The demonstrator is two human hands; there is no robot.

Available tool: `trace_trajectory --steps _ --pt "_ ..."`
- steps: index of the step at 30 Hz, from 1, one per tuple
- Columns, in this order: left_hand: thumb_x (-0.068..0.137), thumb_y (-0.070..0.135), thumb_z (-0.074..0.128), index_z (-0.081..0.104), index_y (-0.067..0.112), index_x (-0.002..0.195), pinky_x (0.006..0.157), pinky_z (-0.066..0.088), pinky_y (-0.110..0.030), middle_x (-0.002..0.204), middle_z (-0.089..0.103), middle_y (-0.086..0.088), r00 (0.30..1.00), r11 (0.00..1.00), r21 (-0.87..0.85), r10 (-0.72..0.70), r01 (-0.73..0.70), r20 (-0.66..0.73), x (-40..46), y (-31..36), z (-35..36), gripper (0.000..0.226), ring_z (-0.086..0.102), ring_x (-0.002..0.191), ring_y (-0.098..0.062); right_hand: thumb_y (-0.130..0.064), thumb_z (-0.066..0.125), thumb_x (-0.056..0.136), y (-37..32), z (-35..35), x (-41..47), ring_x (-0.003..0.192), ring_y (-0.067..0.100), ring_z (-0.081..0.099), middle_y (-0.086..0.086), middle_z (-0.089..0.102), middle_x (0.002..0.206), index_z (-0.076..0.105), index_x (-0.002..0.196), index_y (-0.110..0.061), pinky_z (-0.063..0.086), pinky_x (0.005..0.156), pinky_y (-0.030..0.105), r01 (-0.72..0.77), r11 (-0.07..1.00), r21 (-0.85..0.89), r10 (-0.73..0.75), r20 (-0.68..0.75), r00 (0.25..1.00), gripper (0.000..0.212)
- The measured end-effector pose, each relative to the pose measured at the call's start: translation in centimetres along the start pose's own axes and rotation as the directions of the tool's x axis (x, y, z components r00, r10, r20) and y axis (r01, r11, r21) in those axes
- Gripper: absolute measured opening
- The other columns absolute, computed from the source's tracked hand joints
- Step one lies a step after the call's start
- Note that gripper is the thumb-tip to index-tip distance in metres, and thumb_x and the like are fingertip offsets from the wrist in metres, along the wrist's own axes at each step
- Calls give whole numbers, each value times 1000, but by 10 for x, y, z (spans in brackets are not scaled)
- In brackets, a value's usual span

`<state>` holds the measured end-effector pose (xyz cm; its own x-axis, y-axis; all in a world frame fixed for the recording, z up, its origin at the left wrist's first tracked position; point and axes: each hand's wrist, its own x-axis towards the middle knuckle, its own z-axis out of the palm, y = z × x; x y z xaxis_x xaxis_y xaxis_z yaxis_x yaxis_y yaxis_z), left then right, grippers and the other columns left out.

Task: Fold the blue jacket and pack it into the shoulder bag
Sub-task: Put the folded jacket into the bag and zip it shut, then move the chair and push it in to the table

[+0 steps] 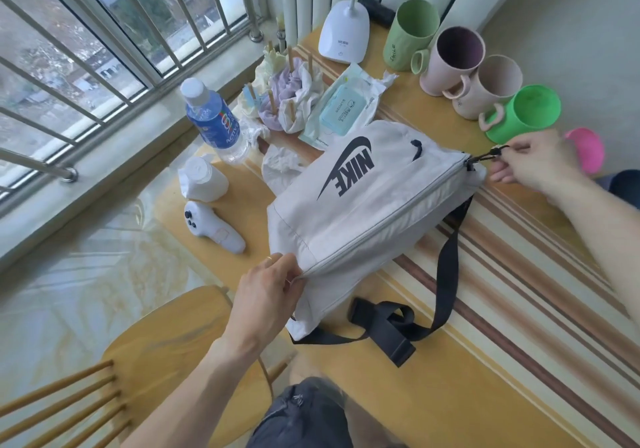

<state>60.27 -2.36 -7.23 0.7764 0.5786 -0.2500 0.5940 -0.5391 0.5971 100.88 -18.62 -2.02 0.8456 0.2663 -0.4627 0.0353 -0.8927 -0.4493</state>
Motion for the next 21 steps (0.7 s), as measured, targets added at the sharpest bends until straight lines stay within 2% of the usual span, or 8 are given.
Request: trace_trajectory --steps 2,4,7,11,14,18,21 --pt "87 15 72 54 22 80 58 51 -37 77 60 10 1000 1000 -1 -1 1 2 0 2 -1 20 58 65 -15 -17 58 100 3 10 -23 71 26 76 5 74 78 69 97 -11 64 73 43 60 998 -24 -61 -29 998 13" --pt "89 18 71 56 21 84 59 50 -36 79 61 10 1000 1000 4 15 -15 7 -2 4 -2 16 59 66 -14 -30 59 99 5 21 -57 69 22 76 -2 75 83 65 103 -23 62 79 50 122 992 16 -122 -30 992 10" --pt "90 22 70 59 21 89 62 51 -37 81 63 9 1000 1000 13 19 -19 -3 -8 7 -2 11 60 67 -15 -42 54 100 1 45 -119 73 14 75 -6 73 95 55 120 -32 60 81 48 204 977 68 -205 0 979 23" --pt "98 37 63 61 26 97 63 52 -35 81 64 15 1000 1000 14 2 -2 -21 -26 10 -6 11 62 71 -10 -45 50 101 -4 89 -205 87 7 66 -6 67 102 55 126 -25 53 73 30 310 950 27 -311 71 948 33" --pt "101 45 56 62 29 101 64 48 -33 73 63 19 999 999 5 -33 33 -8 -54 9 -13 18 63 75 -10 -50 48 99 5 122 -258 90 11 65 -7 64 106 53 127 -28 55 82 38 370 928 46 -373 94 923 36" --pt "97 49 56 65 29 100 69 54 -36 84 70 13 997 997 32 -76 76 -4 -118 -5 -19 22 66 80 -15 -51 46 99 29 160 -334 99 17 63 -4 62 110 53 126 -29 53 87 41 406 910 83 -412 88 907 36" --pt "99 47 56 68 25 99 70 55 -36 84 68 13 999 997 61 -53 54 -12 -192 -18 -20 25 67 80 -16 -50 45 99 52 181 -405 103 17 62 -3 62 114 54 126 -28 52 89 41 453 887 92 -460 73 885 36"
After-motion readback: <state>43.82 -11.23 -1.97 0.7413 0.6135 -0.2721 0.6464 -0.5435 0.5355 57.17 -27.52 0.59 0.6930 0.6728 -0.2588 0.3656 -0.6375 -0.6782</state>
